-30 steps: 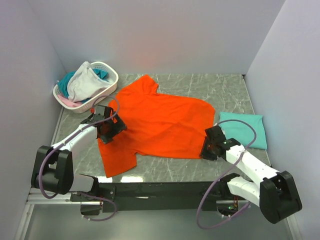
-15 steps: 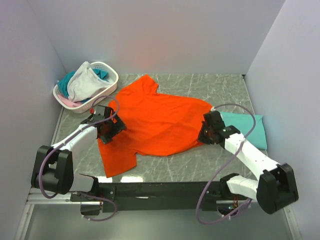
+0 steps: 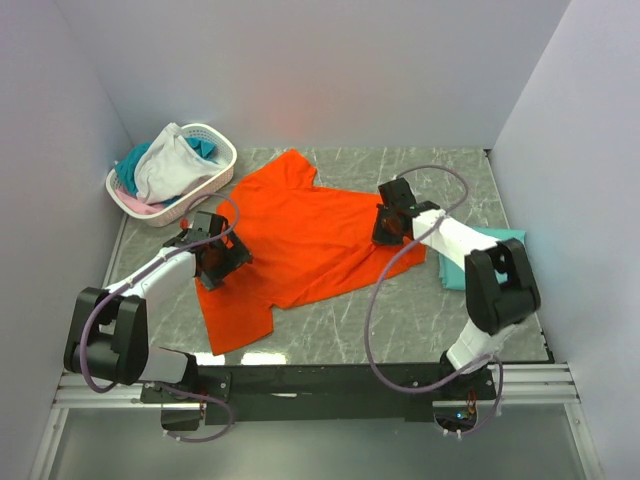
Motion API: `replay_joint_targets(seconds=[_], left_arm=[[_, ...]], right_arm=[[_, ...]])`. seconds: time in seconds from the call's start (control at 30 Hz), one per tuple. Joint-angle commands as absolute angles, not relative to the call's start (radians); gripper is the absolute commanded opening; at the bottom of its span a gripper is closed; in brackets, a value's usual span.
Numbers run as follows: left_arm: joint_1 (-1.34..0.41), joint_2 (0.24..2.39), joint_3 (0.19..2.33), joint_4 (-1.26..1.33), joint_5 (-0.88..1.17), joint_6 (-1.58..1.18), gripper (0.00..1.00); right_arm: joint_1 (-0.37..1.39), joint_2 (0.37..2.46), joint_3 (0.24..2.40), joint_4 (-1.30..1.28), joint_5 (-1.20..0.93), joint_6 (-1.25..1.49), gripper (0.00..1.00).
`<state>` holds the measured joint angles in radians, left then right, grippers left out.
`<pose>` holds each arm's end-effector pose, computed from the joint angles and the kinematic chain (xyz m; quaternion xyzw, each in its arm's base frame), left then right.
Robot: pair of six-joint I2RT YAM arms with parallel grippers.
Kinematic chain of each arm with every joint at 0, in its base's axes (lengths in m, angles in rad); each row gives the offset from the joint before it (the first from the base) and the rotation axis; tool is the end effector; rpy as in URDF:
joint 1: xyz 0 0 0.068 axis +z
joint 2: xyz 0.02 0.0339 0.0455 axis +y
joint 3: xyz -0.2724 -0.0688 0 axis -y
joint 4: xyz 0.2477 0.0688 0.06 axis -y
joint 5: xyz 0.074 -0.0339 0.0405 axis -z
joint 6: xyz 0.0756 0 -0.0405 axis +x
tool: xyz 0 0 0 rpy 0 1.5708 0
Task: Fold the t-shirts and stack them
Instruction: Flatten the tshirt out
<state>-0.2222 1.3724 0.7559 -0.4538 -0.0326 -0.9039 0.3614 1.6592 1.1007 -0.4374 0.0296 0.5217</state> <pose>0.2687 -0.0582 0.1551 -0.3276 0.9116 -0.1188 0.2178 0.3443 0.1278 0.1789 0.0810 0.9555 0.1083 0.2624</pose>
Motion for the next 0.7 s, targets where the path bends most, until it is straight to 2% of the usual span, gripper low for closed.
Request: replay_joint_targets(seconds=[0.0,0.03,0.1,0.13,0.2,0.23,0.33,0.53,0.67], left_arm=[[-0.227,1.364,0.781,-0.477,-0.061,-0.908,0.99],[-0.226,1.362,0.776,-0.477,-0.061,-0.908,1.00],[-0.227,1.359,0.776,-0.485,-0.064,-0.911,0.99],[-0.226,1.356,0.776,-0.488,-0.067,-0.911,0.99],[-0.225,1.345,0.773,-0.498,-0.072,-0.914,1.00],[-0.225,1.342,0.770,-0.502,-0.077,-0.917,0.99],[-0.227,1.321,0.761,-0.514,-0.083,-0.923,0.99],[-0.225,1.319,0.756,-0.522,-0.101,-0.931,0.99],[-0.224,1.354,0.775,-0.517,-0.103,-0.922,0.99]], right_arm=[[0.345,1.744,1.216,-0.406,0.048,0.488,0.00],[0.342,1.778,1.238,-0.411,0.038,0.488,0.00],[0.341,1.798,1.273,-0.417,0.014,0.488,0.07],[0.341,1.798,1.275,-0.411,0.005,0.485,0.21],[0.341,1.786,1.263,-0.410,0.003,0.466,0.29],[0.342,1.760,1.253,-0.411,0.003,0.457,0.39],[0.321,1.683,1.189,-0.408,-0.029,0.417,0.50],[0.164,1.583,1.062,-0.377,-0.280,0.267,0.52],[0.138,1.627,1.077,-0.420,-0.304,0.183,0.53]])
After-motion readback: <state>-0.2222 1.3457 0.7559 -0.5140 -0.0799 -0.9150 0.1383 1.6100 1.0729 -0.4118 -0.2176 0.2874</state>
